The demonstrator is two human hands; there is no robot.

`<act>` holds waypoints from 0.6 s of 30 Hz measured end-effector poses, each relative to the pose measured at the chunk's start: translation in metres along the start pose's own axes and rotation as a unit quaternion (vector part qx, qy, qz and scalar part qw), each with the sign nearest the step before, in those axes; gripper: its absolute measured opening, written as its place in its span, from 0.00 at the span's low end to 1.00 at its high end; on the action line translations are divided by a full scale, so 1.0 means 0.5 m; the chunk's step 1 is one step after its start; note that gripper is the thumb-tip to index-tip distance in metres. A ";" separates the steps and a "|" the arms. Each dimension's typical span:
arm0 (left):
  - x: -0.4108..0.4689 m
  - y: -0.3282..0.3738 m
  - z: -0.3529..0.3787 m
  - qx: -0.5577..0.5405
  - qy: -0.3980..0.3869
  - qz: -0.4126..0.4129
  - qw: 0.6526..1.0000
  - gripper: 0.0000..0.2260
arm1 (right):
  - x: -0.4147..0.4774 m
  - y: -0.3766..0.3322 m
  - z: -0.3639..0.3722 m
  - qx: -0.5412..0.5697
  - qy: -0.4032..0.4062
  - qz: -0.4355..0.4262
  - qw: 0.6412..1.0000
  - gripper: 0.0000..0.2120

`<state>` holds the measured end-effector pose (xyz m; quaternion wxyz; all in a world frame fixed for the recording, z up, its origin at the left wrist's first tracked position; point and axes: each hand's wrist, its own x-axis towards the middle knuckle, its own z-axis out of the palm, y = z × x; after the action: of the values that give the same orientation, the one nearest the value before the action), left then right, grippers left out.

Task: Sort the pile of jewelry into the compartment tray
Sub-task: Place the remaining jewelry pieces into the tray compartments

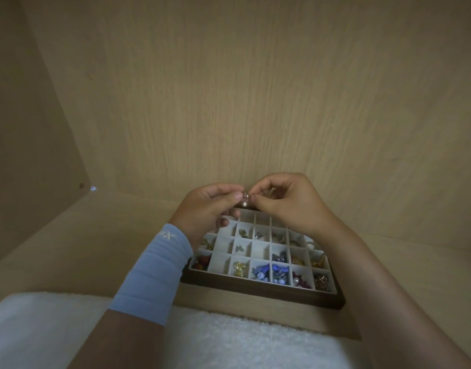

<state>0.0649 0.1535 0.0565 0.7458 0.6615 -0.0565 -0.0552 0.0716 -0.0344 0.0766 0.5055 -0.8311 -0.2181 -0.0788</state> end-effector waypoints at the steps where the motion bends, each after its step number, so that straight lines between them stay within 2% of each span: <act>1: -0.001 0.003 -0.004 0.003 -0.004 -0.001 1.000 0.05 | 0.001 0.002 0.001 -0.002 0.002 0.002 1.000 0.02; 3: -0.005 0.011 -0.011 0.009 -0.013 -0.013 1.000 0.07 | 0.002 0.003 0.005 -0.012 0.007 0.008 1.000 0.01; 7: -0.007 0.011 -0.022 0.096 0.008 0.006 0.995 0.06 | 0.002 0.005 0.016 -0.026 0.004 0.006 1.000 0.02; 13: -0.003 0.005 -0.028 0.111 0.035 0.018 0.993 0.05 | 0.002 0.004 0.023 -0.016 -0.011 0.021 1.000 0.03; 18: 0.001 -0.003 -0.027 0.143 0.018 0.026 0.989 0.03 | 0.007 0.013 0.028 -0.046 0.024 0.018 0.999 0.02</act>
<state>0.0675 0.1667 0.0534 0.6456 0.7606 -0.0672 -0.0149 0.0764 -0.0238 0.0657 0.4736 -0.8550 -0.1866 -0.0993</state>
